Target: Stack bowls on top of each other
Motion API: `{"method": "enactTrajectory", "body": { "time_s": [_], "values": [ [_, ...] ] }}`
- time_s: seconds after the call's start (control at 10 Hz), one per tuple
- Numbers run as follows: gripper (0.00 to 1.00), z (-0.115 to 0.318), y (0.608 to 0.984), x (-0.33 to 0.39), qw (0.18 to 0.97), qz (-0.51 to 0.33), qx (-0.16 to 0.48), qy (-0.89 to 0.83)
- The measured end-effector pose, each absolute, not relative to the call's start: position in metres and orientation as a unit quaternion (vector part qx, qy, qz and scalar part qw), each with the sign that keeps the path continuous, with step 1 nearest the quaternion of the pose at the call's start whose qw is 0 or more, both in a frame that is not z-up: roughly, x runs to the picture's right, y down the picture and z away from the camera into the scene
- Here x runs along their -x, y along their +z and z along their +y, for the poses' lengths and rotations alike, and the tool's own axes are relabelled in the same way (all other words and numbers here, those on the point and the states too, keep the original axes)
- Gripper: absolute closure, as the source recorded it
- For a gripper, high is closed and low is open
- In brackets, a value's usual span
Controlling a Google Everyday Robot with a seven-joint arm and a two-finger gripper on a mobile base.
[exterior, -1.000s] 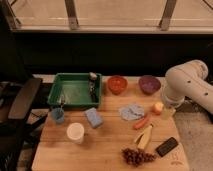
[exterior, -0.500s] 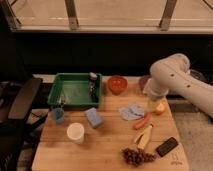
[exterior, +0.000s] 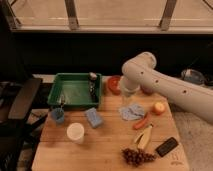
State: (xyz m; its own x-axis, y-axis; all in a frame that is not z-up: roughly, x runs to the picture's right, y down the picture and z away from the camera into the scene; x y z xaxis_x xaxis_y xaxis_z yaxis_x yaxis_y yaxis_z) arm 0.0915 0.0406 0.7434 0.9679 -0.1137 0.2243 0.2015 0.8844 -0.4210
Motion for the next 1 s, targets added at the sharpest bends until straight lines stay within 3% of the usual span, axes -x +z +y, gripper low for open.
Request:
{"method": "enactTrajectory", "body": {
  "time_s": [0.6,1.0],
  "values": [
    [0.35,0.039,0.747,-0.101,0.969,-0.089,0.222,-0.063],
    [0.35,0.050,0.813,-0.112,0.967,-0.086,0.234,-0.045]
  ]
}}
